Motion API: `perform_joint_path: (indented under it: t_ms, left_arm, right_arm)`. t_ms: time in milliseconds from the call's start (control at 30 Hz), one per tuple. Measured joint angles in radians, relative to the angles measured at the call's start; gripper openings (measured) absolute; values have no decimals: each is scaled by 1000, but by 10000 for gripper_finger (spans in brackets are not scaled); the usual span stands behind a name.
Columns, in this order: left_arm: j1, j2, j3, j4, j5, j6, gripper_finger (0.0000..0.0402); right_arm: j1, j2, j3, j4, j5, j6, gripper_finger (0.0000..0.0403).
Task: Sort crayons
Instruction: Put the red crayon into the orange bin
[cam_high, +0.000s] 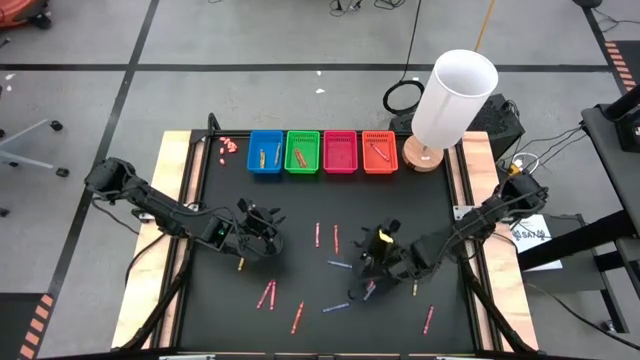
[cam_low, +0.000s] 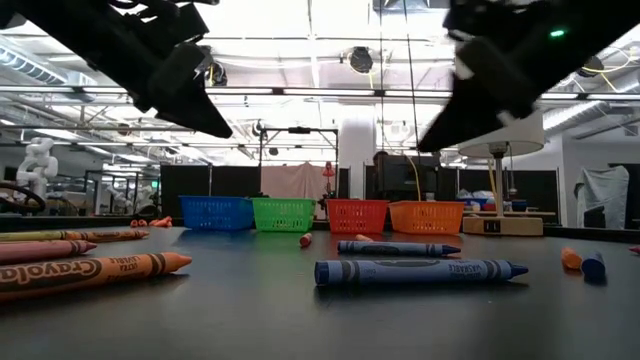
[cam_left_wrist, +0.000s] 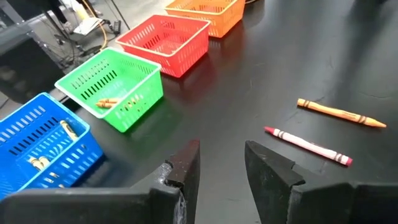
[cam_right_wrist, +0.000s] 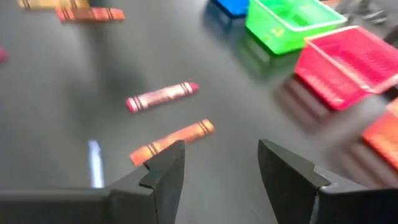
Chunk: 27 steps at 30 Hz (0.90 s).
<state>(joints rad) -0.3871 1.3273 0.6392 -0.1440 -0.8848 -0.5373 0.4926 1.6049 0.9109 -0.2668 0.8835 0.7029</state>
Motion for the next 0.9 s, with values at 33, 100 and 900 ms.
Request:
perform_joint_path:
  t_ms: [33, 100, 900]
  left_arm:
    - [2, 0, 0, 0, 0, 0, 125]
    - [5, 0, 0, 0, -1, 0, 125]
    - [12, 1, 0, -32, 26, -11, 125]
  right_arm:
    - [-14, 6, -10, 66, -11, -15, 187]
    - [-43, 29, -21, 193, -20, -24, 187]
    - [-180, 406, 293, 327, -76, 303, 187]
